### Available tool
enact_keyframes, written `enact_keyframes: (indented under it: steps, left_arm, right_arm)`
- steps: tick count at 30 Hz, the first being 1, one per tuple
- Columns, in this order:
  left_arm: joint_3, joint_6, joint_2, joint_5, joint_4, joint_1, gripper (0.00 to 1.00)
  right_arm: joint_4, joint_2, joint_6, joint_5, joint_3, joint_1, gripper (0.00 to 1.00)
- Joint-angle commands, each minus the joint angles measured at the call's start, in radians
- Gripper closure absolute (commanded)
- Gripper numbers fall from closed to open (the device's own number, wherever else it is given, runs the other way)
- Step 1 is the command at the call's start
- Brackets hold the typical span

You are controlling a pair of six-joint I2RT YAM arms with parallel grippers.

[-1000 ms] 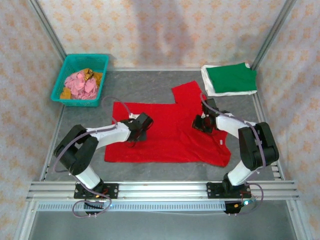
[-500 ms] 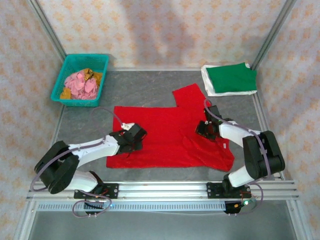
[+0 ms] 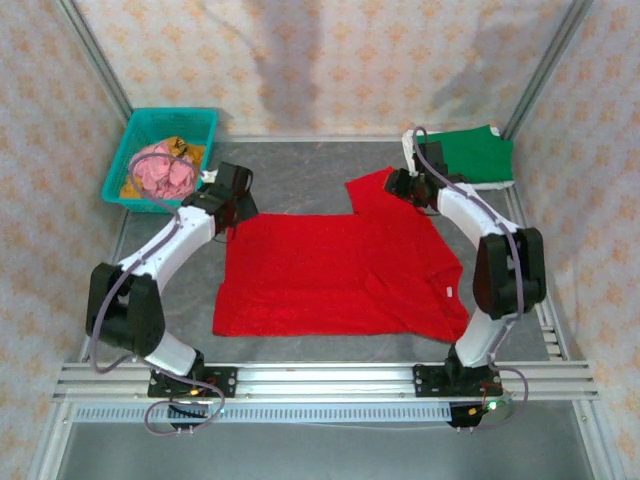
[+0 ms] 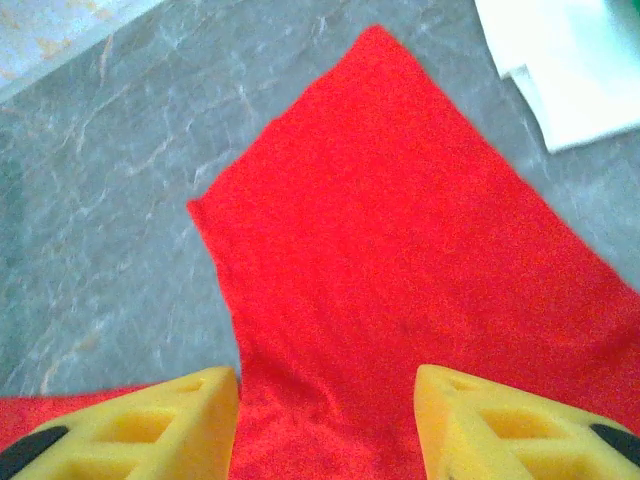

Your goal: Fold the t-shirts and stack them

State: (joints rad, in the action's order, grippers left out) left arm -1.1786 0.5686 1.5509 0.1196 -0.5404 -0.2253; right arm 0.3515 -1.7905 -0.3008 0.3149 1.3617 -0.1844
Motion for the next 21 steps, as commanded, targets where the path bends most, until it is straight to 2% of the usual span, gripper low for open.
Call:
enact_keyframes:
  steps: [1,6,8,12,15,19,21]
  left_arm:
    - [-0.071,-0.092,0.11,0.008,-0.109,0.077,0.36]
    - [-0.158,-0.117,0.23,-0.035,-0.125,0.138,0.35]
    - [-0.166,-0.122,0.262,-0.048,-0.114,0.145,0.3]
    - [-0.174,-0.133,0.302,-0.094,-0.092,0.147,0.29]
    - [-0.195,-0.149,0.336,-0.091,-0.105,0.147,0.29]
    - [-0.227,-0.165,0.393,-0.096,-0.124,0.147,0.29]
    - [-0.243,-0.171,0.414,-0.102,-0.129,0.147,0.29]
  right_arm:
    - [0.021,-0.108,0.085,-0.002,0.137,0.012,0.41]
    - [0.149,-0.323,0.181,-0.038,0.429,0.016,0.38]
    - [0.208,-0.408,0.202,-0.066,0.542,0.019,0.37]
    - [0.277,-0.557,0.224,-0.142,0.724,0.025,0.36]
    - [0.33,-0.671,0.241,-0.178,0.873,0.027,0.3]
    - [0.474,-0.856,0.249,-0.178,1.145,0.031,0.29]
    - [0.53,-0.931,0.244,-0.128,1.275,0.036,0.28]
